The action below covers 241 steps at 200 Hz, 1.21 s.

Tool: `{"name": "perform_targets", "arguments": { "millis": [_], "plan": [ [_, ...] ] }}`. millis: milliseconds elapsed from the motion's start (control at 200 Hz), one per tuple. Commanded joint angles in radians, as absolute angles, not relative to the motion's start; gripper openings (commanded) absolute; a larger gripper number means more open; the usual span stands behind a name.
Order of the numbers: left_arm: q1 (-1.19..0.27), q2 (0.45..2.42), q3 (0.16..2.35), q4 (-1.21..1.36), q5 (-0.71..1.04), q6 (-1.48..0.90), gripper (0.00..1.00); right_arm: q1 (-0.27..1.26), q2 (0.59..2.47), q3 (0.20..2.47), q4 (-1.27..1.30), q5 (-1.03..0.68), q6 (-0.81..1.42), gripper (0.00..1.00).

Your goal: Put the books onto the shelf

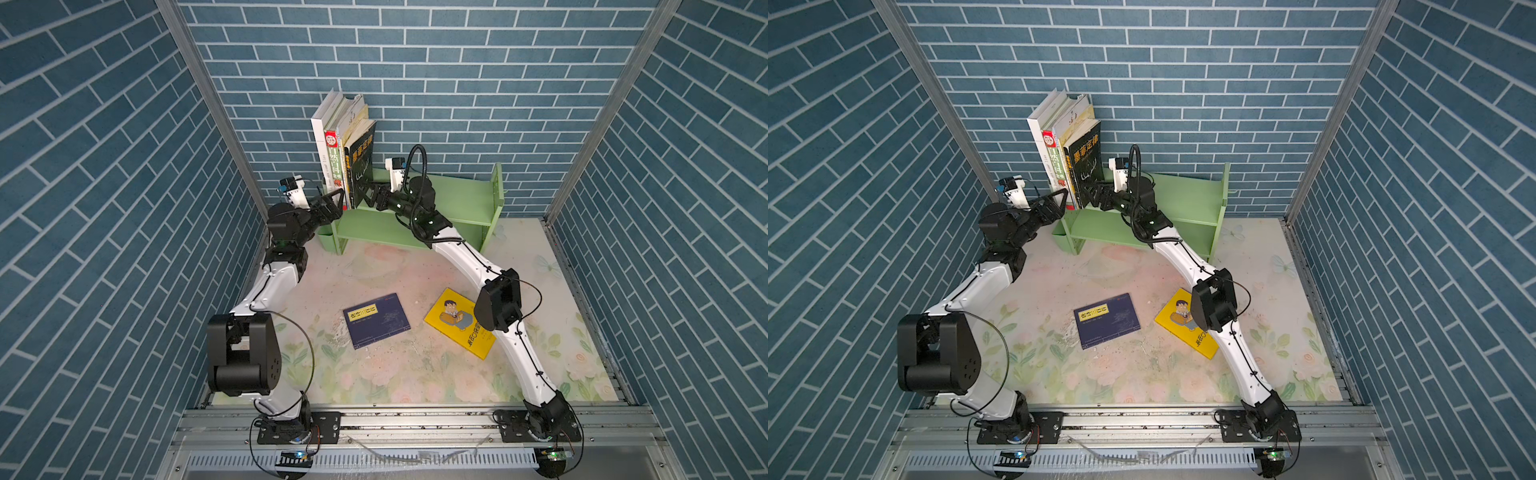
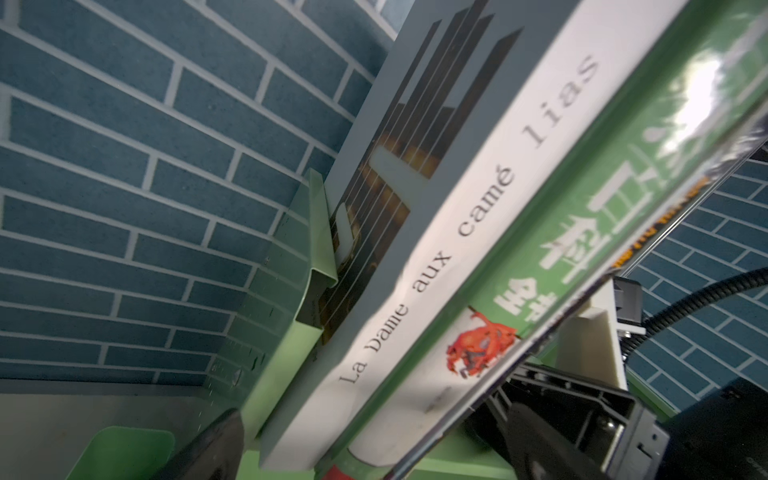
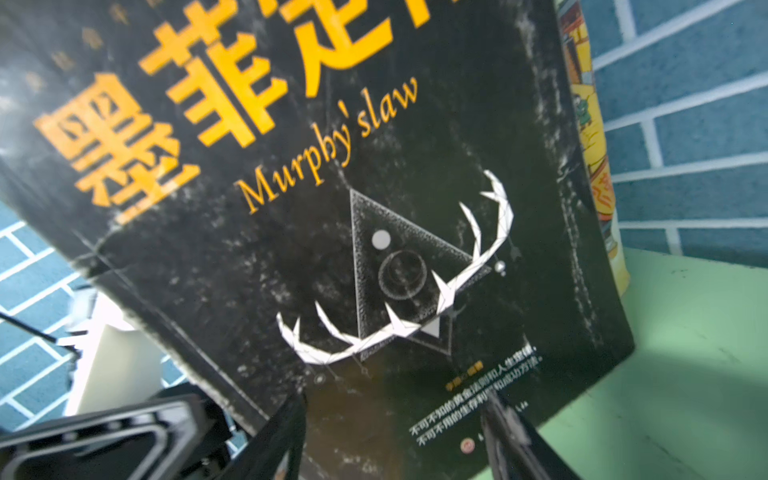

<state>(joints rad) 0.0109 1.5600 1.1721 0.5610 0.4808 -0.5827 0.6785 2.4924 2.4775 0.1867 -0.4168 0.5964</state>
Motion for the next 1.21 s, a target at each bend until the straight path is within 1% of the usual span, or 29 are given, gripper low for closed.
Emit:
{"name": "perform_targets", "arguments": {
  "millis": [0, 220, 380, 510, 605, 770, 910, 1025, 1200],
  "plan": [
    [0.017, 1.482, 1.155, 0.555, 0.467, -0.545, 1.0, 0.663, 2.514, 2.387, -0.069, -0.402, 0.588, 0.7],
    [0.015, 1.473, 1.165, 0.544, 0.475, -0.55, 1.0, 0.648, 2.462, 2.37, -0.091, -0.375, 0.539, 0.71],
    [0.016, 1.561, 1.261, 0.547, 0.512, -0.561, 1.0, 0.629, 2.511, 2.497, -0.118, -0.365, 0.531, 0.72],
    [0.016, 1.654, 1.354, 0.56, 0.555, -0.594, 1.0, 0.626, 2.565, 2.593, -0.073, -0.364, 0.535, 0.72],
    [0.015, 1.68, 1.379, 0.586, 0.567, -0.613, 1.0, 0.625, 2.589, 2.661, -0.042, -0.355, 0.528, 0.73],
    [0.015, 1.684, 1.402, 0.582, 0.577, -0.611, 1.0, 0.623, 2.573, 2.663, 0.014, -0.331, 0.503, 0.76],
    [0.008, 1.654, 1.381, 0.584, 0.589, -0.605, 1.0, 0.622, 2.577, 2.662, 0.056, -0.348, 0.523, 0.76],
    [-0.03, 1.585, 1.339, 0.523, 0.569, -0.517, 1.0, 0.632, 2.584, 2.661, 0.068, -0.366, 0.531, 0.76],
    [-0.127, 1.506, 1.367, 0.315, 0.533, -0.254, 0.99, 0.644, 2.572, 2.646, 0.052, -0.384, 0.522, 0.76]
  ]
}}
